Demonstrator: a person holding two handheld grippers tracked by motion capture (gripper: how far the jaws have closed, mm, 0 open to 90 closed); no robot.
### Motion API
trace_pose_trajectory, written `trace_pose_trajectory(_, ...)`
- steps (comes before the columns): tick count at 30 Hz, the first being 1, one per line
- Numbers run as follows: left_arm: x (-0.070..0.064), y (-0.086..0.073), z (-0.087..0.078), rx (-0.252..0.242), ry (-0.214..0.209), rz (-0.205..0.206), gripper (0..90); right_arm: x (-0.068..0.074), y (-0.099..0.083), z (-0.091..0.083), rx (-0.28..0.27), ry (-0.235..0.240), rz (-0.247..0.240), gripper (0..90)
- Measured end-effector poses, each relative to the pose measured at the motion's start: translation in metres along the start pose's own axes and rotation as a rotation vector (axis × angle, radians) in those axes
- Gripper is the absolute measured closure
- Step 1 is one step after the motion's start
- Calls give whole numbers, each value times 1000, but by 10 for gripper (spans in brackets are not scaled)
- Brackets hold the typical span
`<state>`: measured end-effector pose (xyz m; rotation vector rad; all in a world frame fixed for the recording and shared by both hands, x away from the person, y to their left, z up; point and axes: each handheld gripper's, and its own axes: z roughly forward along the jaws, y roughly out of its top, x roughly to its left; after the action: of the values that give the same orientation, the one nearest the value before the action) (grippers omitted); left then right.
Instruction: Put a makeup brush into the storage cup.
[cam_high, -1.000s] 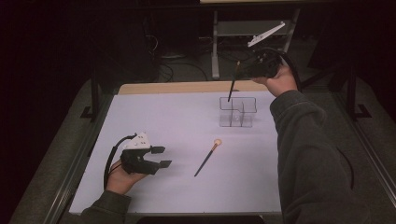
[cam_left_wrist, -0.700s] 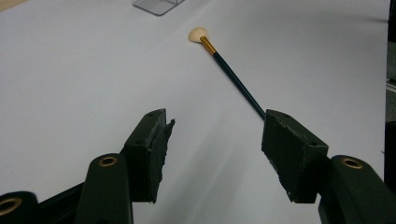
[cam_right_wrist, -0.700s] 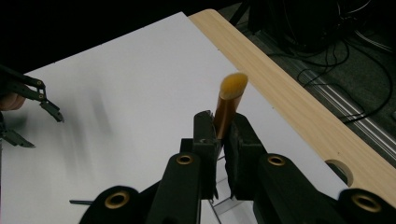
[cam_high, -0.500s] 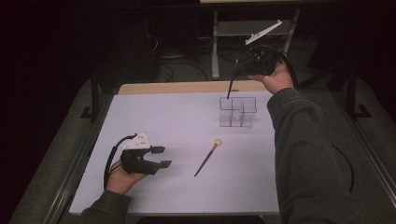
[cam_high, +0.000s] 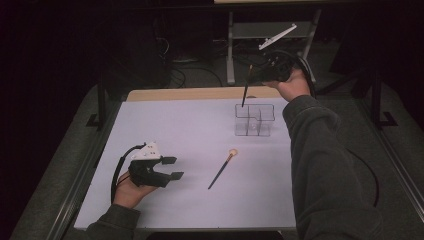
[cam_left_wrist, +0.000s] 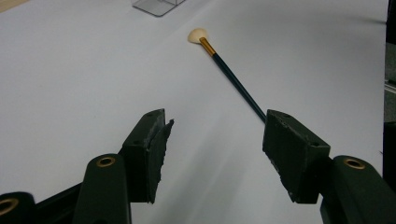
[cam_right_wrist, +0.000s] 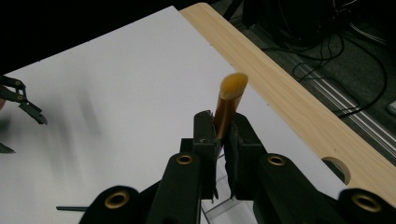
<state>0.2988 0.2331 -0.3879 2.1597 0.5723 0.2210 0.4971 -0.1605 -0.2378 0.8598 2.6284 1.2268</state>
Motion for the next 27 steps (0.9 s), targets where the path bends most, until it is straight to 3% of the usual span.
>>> trace_pose_trajectory(27,0,-1,0,-4,-5,-16,383,-9,-13,18,5,-10,45,824)
